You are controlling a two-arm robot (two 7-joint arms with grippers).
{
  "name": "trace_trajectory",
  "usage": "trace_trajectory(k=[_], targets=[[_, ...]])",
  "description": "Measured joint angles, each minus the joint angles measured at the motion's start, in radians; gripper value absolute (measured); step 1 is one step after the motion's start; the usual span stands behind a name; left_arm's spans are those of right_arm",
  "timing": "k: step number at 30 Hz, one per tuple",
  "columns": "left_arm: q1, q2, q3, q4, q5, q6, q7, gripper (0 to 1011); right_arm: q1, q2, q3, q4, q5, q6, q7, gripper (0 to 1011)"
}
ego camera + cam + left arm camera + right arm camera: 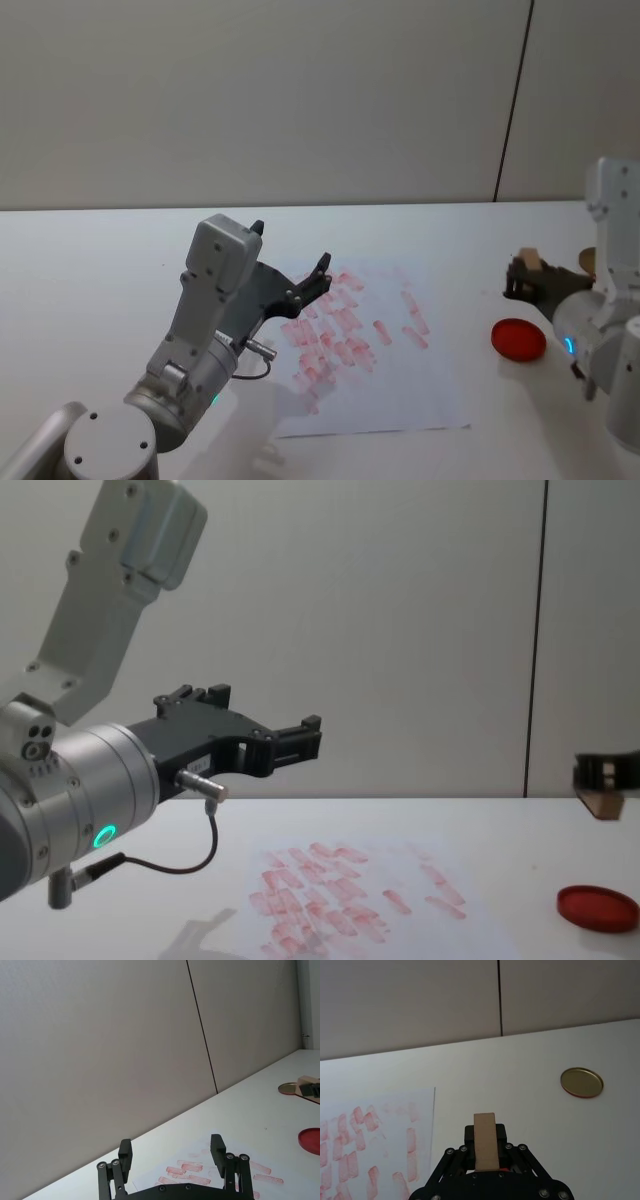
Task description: Use the one hand to pick up the stamp and affix it onto the A4 paper.
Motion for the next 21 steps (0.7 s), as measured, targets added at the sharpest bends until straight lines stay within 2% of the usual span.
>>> trace_trajectory(k=[9, 21], targets=[[0.000, 0.000, 0.000, 0.000, 0.000, 0.000, 0.000, 993, -0.008, 0.007, 0.015, 0.027, 0.010, 0.008, 0.002, 219], [0.000, 0.000, 0.000, 0.000, 0.000, 0.000, 0.000, 993, 0.003, 0.007, 0.024, 0.088, 0.019, 0.013, 0.040, 220]])
